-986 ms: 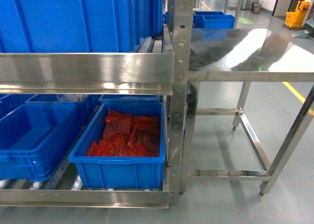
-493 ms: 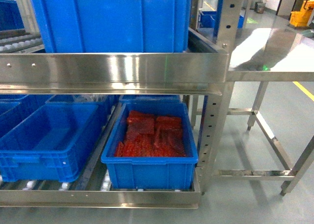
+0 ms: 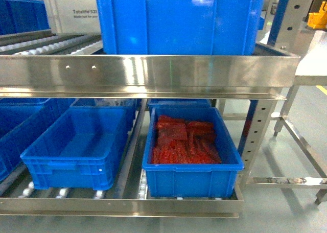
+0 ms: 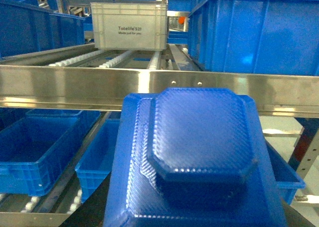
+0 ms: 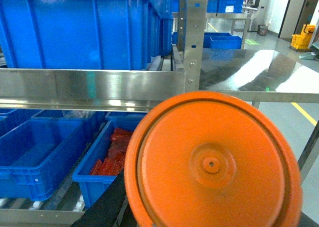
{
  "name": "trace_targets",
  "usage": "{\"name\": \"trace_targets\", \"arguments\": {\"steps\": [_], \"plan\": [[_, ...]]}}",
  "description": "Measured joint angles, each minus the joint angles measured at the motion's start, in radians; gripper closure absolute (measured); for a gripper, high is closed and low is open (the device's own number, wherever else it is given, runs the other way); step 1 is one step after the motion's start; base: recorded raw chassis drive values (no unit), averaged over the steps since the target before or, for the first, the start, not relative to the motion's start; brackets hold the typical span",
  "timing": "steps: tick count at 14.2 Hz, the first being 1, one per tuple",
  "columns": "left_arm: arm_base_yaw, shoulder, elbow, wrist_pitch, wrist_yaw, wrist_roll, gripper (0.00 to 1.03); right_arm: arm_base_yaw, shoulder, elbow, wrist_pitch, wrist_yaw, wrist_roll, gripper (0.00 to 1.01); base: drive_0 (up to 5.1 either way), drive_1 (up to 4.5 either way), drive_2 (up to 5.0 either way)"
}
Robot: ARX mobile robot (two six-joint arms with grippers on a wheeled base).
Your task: Sort blue parts and orange caps into right shelf containers
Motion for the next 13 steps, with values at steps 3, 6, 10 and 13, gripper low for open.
{"name": "trace_targets", "arguments": {"steps": [3,6,10,13], "plan": [[0.000,0.000,0.000,0.000,-0.001,0.000,0.61,0.000,0.000,0.000,0.002,0.000,0.000,0.58,-5.0,2.44,2.4],[0.000,0.000,0.000,-0.001,0.000,0.000,0.61,0.000,0.000,0.000,-0.002,0.000,0.000,0.58,-5.0,2.42,2.4],[0.000,0.000,0.000,0.000,-0.001,0.000,0.61,0.000,0.000,0.000,-0.002,0.000,0.000,0.58,-5.1,2.39,2.4],[0.000,0.000,0.000,0.000,0.000,0.000,0.61,0.000,0.000,0.000,0.001,0.000,0.000,0.58,-5.0,2.41,2.4]]}}
